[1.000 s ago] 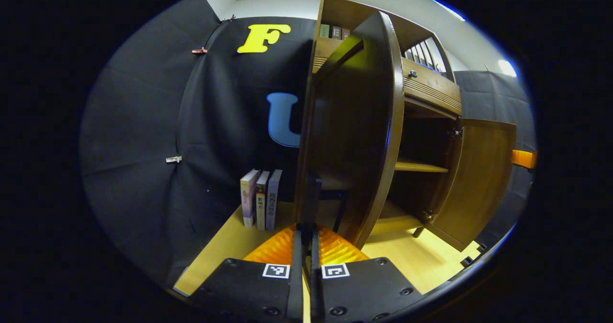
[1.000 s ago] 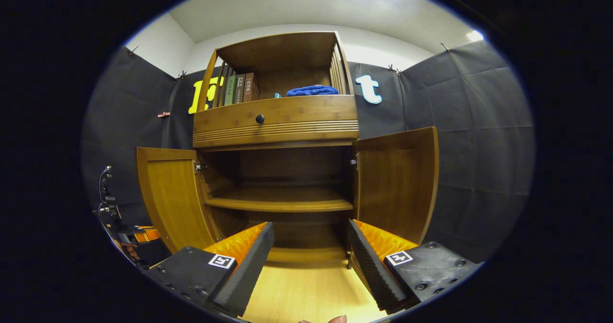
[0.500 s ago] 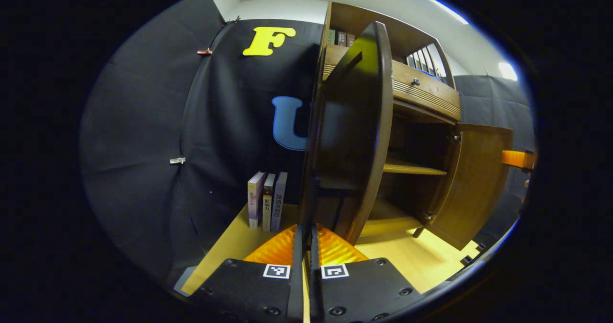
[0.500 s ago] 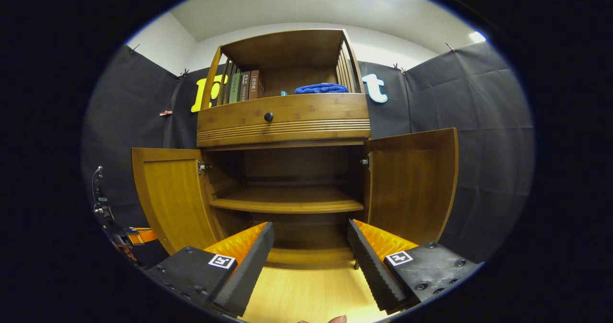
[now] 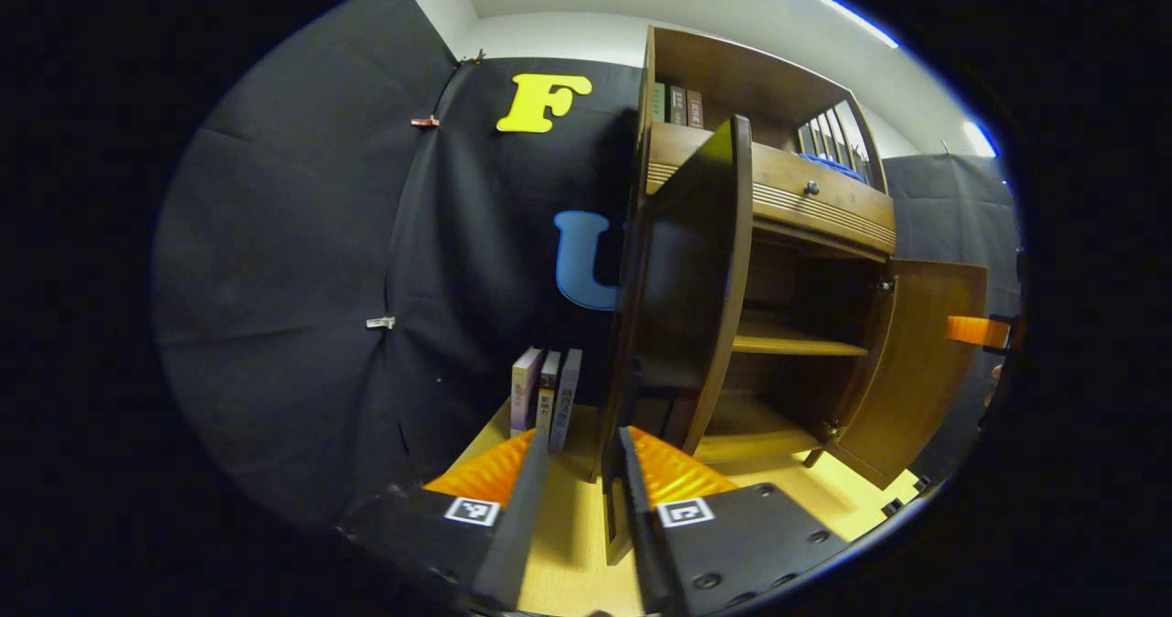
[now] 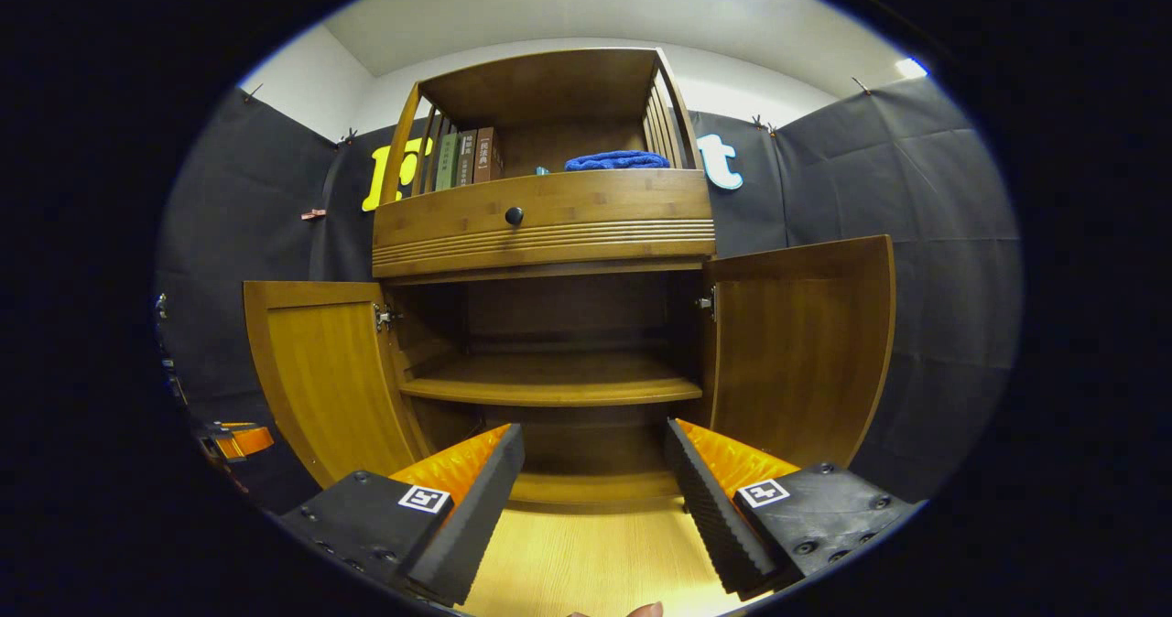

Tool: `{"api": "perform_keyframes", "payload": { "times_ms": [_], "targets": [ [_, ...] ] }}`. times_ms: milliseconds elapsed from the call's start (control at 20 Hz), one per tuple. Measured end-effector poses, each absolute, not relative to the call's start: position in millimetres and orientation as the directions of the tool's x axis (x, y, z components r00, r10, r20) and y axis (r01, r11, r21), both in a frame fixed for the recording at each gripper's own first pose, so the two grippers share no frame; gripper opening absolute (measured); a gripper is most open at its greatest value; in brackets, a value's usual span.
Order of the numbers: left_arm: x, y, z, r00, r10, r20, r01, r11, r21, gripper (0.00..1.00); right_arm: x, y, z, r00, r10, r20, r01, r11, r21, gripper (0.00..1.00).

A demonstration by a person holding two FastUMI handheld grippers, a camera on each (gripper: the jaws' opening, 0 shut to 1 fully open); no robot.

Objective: Open the right door of the double-door shoe cabinet with the right hand, and open the left door with the left hand.

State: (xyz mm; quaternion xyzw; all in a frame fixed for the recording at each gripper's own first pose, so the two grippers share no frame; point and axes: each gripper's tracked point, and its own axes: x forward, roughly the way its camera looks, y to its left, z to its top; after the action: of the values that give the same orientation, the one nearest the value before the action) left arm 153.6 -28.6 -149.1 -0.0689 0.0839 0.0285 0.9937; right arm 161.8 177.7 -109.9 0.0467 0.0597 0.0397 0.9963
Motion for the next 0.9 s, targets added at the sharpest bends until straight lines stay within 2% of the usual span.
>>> {"api": "perform_keyframes", "payload": {
  "times_ms": [50,200,350,750,800,900],
  "targets": [
    [153.0,-27.8,-145.9,0.986,0.054,-0.16,-0.074,0.99,-0.123,0.51,161.9,179.2,-107.9,0.99,0.088,-0.108,-0.078,0.992,0.095,0.98],
    [154.1,-18.3,-135.0,0.991,0.084,-0.105,-0.092,0.993,-0.071,0.82,163.1,185.5,-108.6,0.988,0.108,-0.109,-0.098,0.991,0.086,1.0],
    [156.4,-28.5,-127.0,0.995,0.063,-0.079,-0.071,0.993,-0.098,0.93,163.5,191.3,-105.3,0.987,0.123,-0.105,-0.112,0.989,0.101,0.98],
    [155.6,-33.8,-113.2,0.995,0.09,-0.046,-0.093,0.993,-0.07,0.95,165.3,190.7,-101.5,0.987,0.131,-0.098,-0.12,0.987,0.106,1.0],
    [158.1,-33.7,-112.1,0.995,0.096,-0.04,-0.098,0.993,-0.065,0.97,163.9,190.5,-101.2,0.986,0.133,-0.1,-0.122,0.986,0.11,0.98],
    [159.7,-38.9,-110.4,0.996,0.084,-0.032,-0.086,0.995,-0.054,0.94,162.0,187.6,-101.7,0.987,0.13,-0.099,-0.119,0.987,0.11,0.98]
  ]
}}
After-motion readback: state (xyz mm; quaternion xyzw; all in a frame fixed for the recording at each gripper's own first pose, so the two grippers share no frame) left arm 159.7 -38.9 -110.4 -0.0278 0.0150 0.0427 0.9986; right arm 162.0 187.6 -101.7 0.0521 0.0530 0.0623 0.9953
